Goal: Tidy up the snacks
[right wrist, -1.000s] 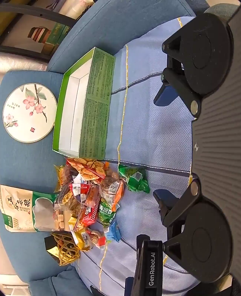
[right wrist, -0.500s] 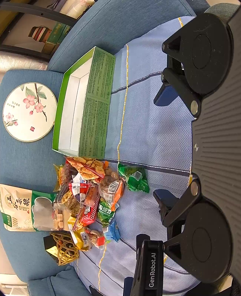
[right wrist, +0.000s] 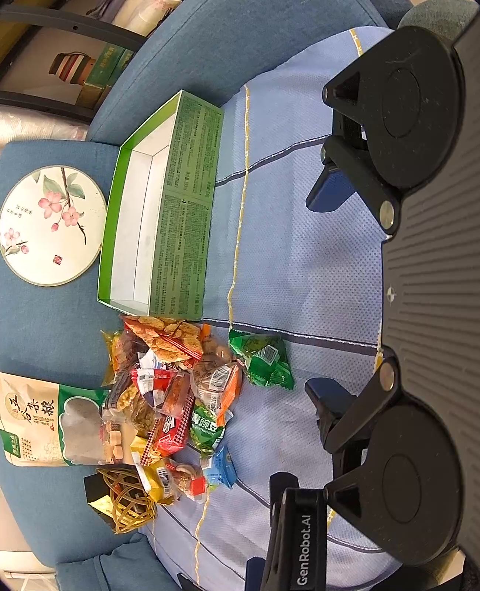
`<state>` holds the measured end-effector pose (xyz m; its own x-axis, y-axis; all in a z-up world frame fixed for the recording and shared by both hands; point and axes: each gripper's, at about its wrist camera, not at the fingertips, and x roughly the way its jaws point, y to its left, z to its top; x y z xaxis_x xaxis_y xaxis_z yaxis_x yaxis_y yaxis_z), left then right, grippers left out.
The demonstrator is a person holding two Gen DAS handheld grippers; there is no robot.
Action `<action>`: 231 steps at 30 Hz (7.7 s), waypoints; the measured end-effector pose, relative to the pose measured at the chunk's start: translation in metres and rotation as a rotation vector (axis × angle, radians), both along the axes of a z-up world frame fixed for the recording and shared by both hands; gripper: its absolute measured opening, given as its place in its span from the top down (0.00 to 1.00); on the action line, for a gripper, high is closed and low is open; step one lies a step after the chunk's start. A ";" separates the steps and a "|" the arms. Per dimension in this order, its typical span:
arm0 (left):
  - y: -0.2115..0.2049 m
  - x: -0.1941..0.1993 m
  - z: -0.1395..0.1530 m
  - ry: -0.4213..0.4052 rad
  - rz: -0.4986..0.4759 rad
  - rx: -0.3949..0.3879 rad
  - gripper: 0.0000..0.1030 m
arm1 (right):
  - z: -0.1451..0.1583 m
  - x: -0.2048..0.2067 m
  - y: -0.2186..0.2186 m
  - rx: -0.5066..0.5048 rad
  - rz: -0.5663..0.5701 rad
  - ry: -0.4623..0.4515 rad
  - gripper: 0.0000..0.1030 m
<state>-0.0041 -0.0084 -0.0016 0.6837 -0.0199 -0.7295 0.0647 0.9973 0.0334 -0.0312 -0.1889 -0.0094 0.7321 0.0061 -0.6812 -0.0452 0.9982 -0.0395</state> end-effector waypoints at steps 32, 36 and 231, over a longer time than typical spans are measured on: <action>0.013 0.011 -0.009 0.020 0.030 0.015 0.00 | -0.004 0.009 -0.001 0.004 0.006 -0.003 0.00; 0.014 0.012 -0.011 0.024 0.033 0.017 0.00 | -0.006 0.010 -0.001 0.004 0.010 -0.006 0.00; -0.095 0.165 0.044 -0.128 -0.386 -0.364 0.00 | 0.010 0.118 -0.109 0.249 0.007 -0.424 0.13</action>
<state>0.1606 -0.1032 0.0423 0.6597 -0.5226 -0.5402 0.4461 0.8507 -0.2781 0.0866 -0.2977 0.0011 0.9439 0.1366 -0.3006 -0.0833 0.9795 0.1836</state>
